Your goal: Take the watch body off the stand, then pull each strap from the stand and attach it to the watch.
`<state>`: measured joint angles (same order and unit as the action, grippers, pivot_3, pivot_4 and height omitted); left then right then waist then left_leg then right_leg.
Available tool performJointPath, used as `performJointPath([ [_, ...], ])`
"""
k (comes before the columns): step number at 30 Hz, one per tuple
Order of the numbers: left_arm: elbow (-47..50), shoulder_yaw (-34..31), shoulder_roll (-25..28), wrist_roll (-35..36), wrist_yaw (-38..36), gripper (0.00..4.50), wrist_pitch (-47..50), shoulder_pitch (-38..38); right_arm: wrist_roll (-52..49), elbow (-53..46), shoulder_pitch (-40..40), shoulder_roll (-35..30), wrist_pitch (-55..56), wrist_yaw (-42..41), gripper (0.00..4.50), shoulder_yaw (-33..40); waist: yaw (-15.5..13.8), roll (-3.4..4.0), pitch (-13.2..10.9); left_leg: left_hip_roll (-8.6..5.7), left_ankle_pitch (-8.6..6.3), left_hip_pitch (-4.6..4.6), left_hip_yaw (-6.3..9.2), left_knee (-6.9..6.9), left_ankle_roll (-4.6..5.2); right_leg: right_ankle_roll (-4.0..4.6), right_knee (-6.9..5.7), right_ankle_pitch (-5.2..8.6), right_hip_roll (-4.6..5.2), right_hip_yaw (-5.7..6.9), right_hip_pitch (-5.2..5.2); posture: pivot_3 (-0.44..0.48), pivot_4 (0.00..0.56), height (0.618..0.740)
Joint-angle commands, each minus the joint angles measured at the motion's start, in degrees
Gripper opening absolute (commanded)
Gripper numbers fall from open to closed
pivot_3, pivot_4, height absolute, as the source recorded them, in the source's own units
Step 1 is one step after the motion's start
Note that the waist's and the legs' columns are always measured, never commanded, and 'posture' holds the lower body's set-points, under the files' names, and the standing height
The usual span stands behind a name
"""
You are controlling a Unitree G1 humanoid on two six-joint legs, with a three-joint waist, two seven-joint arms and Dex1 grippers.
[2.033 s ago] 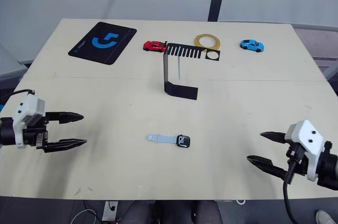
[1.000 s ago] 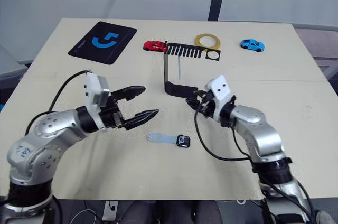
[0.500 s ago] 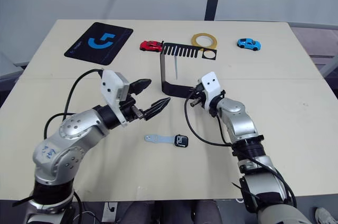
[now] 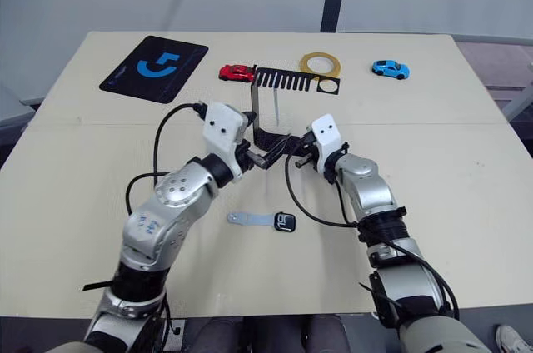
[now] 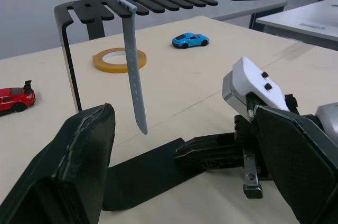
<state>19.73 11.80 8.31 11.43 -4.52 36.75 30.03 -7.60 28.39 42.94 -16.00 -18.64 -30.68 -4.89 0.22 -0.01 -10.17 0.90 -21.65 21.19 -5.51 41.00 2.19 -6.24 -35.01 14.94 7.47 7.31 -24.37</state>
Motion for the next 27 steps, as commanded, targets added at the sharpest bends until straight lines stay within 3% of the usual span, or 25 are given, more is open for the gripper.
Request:
performJointPath([
  [1,-1.47,0.48,-2.32,-3.21,1.55,4.50,-3.01,1.89,0.93,-1.12,-0.91,0.41,-1.41,-0.14,0.03,-0.54,0.00,0.00,0.00,0.00,0.00,0.00,0.00,0.00,0.00,0.00,0.01,0.00,0.00,0.00,0.00,0.000,0.150,0.732],
  [21,-12.36,1.48,-10.83,-13.95,6.31,4.50,-10.31,5.69,1.67,-2.60,-2.11,1.02,-3.26,-0.22,0.03,-0.47,-0.05,-0.01,0.00,0.01,0.00,0.00,-0.01,0.00,0.01,0.00,0.01,0.00,0.03,0.02,0.00,0.000,0.150,0.732],
  [24,-14.37,1.24,-11.66,-14.75,7.04,3.76,-10.84,6.21,1.72,-2.72,-2.22,1.03,-3.44,-0.13,0.00,-0.41,-0.07,-0.01,0.01,0.01,0.01,0.01,-0.01,0.00,0.02,0.00,0.01,0.00,0.04,0.03,0.00,0.000,0.150,0.732],
  [27,-15.55,1.07,-12.24,-15.31,7.22,3.76,-11.42,6.52,1.69,-3.14,-2.44,1.03,-3.77,-0.10,0.00,-0.36,-0.07,-0.01,0.00,0.01,0.01,0.01,-0.01,-0.01,0.02,0.00,0.01,0.00,0.05,0.04,0.00,0.000,0.150,0.732],
])
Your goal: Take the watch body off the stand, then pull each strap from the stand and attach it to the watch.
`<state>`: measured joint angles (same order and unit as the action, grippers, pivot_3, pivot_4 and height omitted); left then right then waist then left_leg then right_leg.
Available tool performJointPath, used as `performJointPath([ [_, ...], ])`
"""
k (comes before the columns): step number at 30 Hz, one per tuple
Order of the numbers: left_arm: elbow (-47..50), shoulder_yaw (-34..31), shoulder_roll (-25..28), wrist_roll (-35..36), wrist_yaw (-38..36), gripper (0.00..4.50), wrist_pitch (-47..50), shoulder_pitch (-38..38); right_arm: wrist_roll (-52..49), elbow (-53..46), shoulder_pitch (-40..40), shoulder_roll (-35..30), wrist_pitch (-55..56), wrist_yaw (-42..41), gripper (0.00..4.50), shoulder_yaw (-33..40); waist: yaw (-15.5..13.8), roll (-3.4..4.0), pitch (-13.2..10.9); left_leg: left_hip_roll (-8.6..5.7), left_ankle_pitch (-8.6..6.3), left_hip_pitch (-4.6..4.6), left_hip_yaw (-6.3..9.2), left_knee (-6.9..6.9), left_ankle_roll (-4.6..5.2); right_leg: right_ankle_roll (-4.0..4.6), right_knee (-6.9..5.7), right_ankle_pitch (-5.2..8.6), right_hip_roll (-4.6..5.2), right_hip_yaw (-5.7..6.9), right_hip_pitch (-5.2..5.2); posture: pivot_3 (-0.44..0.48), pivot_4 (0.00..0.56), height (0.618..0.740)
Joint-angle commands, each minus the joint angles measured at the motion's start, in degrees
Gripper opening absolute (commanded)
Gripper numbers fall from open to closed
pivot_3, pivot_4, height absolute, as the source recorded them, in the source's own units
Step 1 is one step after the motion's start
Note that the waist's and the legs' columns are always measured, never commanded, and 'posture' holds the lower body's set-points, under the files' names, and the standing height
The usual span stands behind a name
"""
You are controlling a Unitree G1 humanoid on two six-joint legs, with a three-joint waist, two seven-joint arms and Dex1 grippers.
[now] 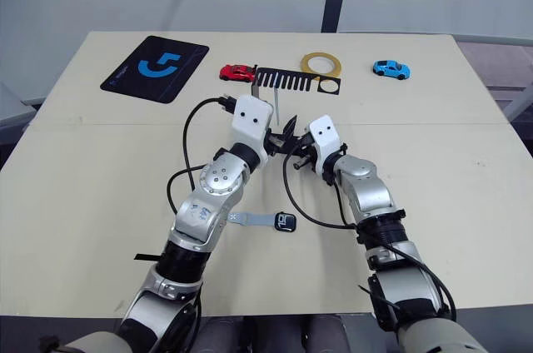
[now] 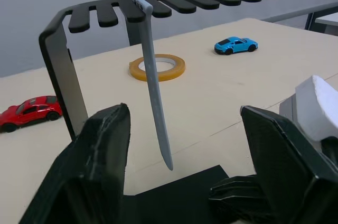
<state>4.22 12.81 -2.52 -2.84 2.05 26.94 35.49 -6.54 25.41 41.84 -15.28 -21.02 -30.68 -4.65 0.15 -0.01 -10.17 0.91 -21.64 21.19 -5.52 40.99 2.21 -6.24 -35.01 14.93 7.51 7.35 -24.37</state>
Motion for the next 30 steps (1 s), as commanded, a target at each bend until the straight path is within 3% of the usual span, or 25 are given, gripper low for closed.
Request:
performJointPath([
  [1,-0.47,-0.04,-1.52,-1.26,0.78,3.76,-2.12,1.31,0.63,-0.28,-1.35,0.28,-1.50,-0.12,0.00,-0.59,0.00,0.00,0.00,0.00,0.00,0.00,0.00,0.00,0.00,0.00,0.00,0.00,0.00,0.00,0.00,0.000,0.150,0.732],
  [21,-14.25,-2.52,-4.87,-4.07,5.42,3.76,-8.76,7.57,0.66,-0.02,-0.48,0.45,-1.58,0.30,0.00,-0.09,-0.01,0.00,0.00,0.00,0.00,0.01,0.00,0.00,0.01,0.00,0.02,0.00,0.02,0.05,0.00,0.000,0.150,0.732],
  [24,-16.02,-2.91,-5.31,-4.17,6.07,2.92,-9.30,8.45,0.67,0.02,-0.49,0.44,-1.47,0.46,0.00,0.02,-0.02,0.00,0.00,0.00,0.00,0.01,0.00,0.00,0.01,0.00,0.02,0.00,0.02,0.05,0.00,0.000,0.150,0.732],
  [30,-18.14,-3.19,-5.63,-4.10,6.05,0.04,-9.70,9.24,0.51,-0.35,-0.69,0.55,-1.51,0.71,0.00,0.18,-0.07,0.00,0.00,-0.01,0.01,0.02,0.00,-0.01,0.01,0.00,0.02,0.00,0.04,0.06,0.00,0.000,0.150,0.732],
])
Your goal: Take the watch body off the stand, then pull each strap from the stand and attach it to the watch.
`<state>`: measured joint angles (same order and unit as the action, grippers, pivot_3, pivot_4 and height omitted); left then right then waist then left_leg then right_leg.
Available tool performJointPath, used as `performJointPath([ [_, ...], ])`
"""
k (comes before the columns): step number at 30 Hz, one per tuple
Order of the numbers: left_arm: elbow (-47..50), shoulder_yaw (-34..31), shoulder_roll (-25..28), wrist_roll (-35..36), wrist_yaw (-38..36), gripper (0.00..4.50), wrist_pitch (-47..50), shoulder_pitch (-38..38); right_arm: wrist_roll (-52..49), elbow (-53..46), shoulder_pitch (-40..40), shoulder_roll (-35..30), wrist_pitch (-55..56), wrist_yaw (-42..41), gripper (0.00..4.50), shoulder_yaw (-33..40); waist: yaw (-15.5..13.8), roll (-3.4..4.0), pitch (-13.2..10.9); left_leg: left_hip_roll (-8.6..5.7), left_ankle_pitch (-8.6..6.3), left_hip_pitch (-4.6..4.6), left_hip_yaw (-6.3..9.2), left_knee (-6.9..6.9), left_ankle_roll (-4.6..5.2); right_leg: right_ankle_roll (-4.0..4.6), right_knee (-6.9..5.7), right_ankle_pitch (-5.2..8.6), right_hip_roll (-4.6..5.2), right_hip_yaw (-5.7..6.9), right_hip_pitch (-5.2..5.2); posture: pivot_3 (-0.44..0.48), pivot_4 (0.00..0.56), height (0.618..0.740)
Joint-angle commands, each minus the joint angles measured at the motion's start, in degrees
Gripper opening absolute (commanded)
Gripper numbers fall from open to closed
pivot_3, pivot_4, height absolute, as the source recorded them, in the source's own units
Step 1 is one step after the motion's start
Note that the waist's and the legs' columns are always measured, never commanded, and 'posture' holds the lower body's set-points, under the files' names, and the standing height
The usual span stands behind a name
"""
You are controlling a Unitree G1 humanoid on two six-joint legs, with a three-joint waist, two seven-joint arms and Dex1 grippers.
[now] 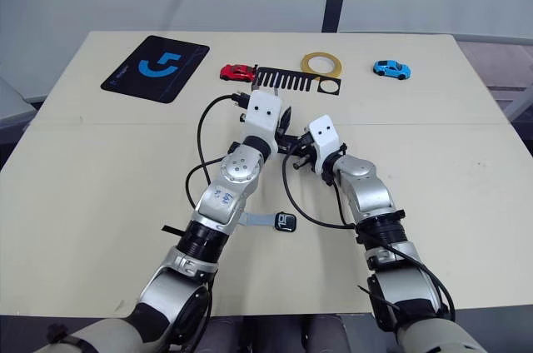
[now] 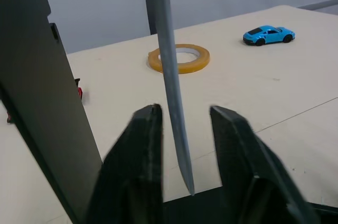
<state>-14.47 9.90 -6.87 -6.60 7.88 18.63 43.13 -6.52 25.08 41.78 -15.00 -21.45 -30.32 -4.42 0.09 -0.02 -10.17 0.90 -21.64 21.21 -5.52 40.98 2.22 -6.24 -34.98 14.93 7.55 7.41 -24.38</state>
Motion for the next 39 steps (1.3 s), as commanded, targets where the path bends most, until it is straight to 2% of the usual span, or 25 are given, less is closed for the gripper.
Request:
performJointPath([
  [1,0.35,-0.34,-1.29,-0.36,0.26,0.04,-1.50,1.68,0.47,-0.09,-0.68,0.28,-1.07,0.37,0.00,-0.03,0.00,0.00,0.00,0.00,0.00,0.00,0.01,0.00,0.00,0.00,0.00,0.00,0.00,0.01,0.00,0.000,0.150,0.732],
  [11,1.43,1.14,-0.93,-1.69,-0.52,0.04,-5.24,1.45,0.30,-0.84,-1.12,0.20,-1.34,0.23,0.00,0.02,0.00,0.00,0.00,0.00,0.00,0.01,0.01,0.00,0.00,0.00,0.01,0.00,0.00,0.02,0.00,0.000,0.150,0.732],
  [24,12.32,3.84,2.81,-4.14,-5.52,0.04,-4.64,-6.79,0.27,-0.52,-1.13,0.67,-1.64,-0.09,0.00,-0.27,0.04,0.00,0.00,0.01,0.00,0.01,0.02,-0.01,0.00,0.00,0.01,0.00,0.01,0.03,0.00,0.000,0.150,0.732],
  [39,15.15,4.77,5.00,-6.99,-7.50,0.04,-7.56,-9.30,0.32,1.75,0.38,1.29,-1.56,-0.42,0.00,-0.04,0.12,0.01,0.00,0.04,0.00,0.00,0.01,-0.02,0.00,0.00,0.00,0.00,0.00,0.03,0.00,0.000,0.150,0.732],
])
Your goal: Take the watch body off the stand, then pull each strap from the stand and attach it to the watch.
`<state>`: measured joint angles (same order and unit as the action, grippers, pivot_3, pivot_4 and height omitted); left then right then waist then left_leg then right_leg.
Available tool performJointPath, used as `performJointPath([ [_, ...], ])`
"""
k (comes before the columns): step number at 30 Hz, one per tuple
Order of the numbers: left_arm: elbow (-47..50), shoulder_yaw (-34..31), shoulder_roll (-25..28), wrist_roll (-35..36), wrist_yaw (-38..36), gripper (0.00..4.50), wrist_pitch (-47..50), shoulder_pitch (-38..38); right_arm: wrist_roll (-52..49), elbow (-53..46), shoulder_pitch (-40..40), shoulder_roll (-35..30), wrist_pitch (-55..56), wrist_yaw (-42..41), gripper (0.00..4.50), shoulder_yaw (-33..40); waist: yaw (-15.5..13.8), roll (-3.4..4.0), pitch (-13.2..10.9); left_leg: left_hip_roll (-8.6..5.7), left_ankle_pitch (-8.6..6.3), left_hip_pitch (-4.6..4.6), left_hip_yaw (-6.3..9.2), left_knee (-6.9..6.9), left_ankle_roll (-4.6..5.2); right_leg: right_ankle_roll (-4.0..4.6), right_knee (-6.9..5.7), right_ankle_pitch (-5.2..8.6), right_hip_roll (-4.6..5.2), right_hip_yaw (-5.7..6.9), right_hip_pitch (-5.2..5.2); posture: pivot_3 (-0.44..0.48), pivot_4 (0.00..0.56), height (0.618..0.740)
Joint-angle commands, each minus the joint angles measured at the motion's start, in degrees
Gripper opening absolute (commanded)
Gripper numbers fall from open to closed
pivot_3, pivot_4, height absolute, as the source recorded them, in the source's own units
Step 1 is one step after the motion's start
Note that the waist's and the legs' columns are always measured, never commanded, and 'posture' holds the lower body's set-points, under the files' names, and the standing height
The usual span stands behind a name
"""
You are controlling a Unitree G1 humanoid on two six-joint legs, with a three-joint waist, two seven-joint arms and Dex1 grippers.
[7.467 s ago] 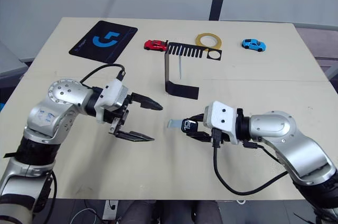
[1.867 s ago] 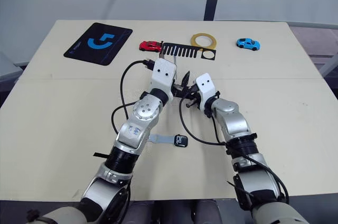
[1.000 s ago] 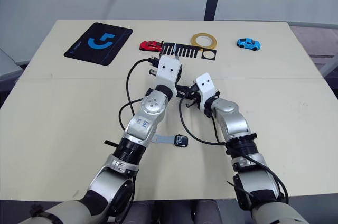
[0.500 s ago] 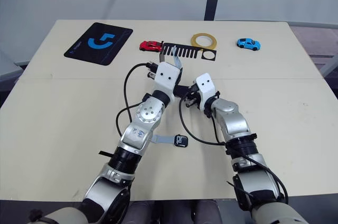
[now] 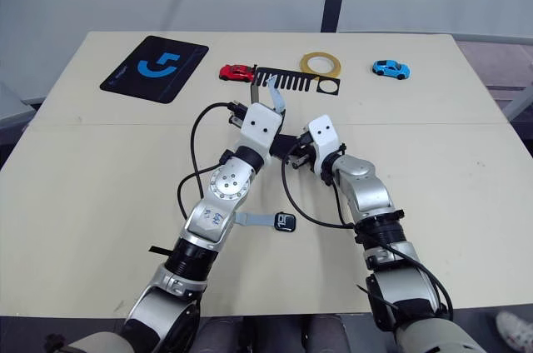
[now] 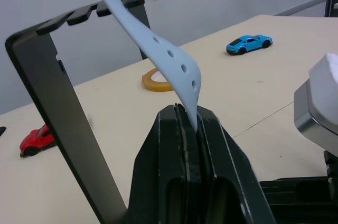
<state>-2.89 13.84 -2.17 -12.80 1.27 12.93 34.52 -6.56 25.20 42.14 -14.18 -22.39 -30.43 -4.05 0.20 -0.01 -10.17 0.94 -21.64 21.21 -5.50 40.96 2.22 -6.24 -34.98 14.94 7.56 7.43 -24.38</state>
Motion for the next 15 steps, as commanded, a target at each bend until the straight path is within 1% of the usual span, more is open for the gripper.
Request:
performJointPath([
  [1,4.27,0.79,0.77,-0.67,-1.42,0.04,-1.89,-1.24,0.38,1.78,0.16,0.53,-0.64,-0.38,0.00,-0.45,0.01,0.00,0.00,0.00,0.00,-0.01,0.00,0.00,0.00,0.00,0.00,0.00,0.00,0.00,0.00,0.000,0.150,0.732],
  [10,13.45,-1.72,6.35,1.68,-7.73,0.04,0.02,-6.68,0.58,5.84,2.13,0.51,0.96,-1.13,0.00,-0.05,0.14,0.02,0.01,0.02,0.00,-0.02,0.00,0.00,0.00,0.01,-0.02,0.01,0.02,0.00,0.00,0.000,0.150,0.732],
  [15,13.33,-1.75,6.15,1.85,-8.18,0.04,-0.44,-6.22,0.64,7.33,2.62,0.48,1.88,-1.25,0.00,0.23,-0.03,0.02,0.01,-0.02,0.00,0.00,0.02,0.02,0.00,0.01,-0.01,0.00,0.08,0.00,0.02,0.000,0.150,0.732],
])
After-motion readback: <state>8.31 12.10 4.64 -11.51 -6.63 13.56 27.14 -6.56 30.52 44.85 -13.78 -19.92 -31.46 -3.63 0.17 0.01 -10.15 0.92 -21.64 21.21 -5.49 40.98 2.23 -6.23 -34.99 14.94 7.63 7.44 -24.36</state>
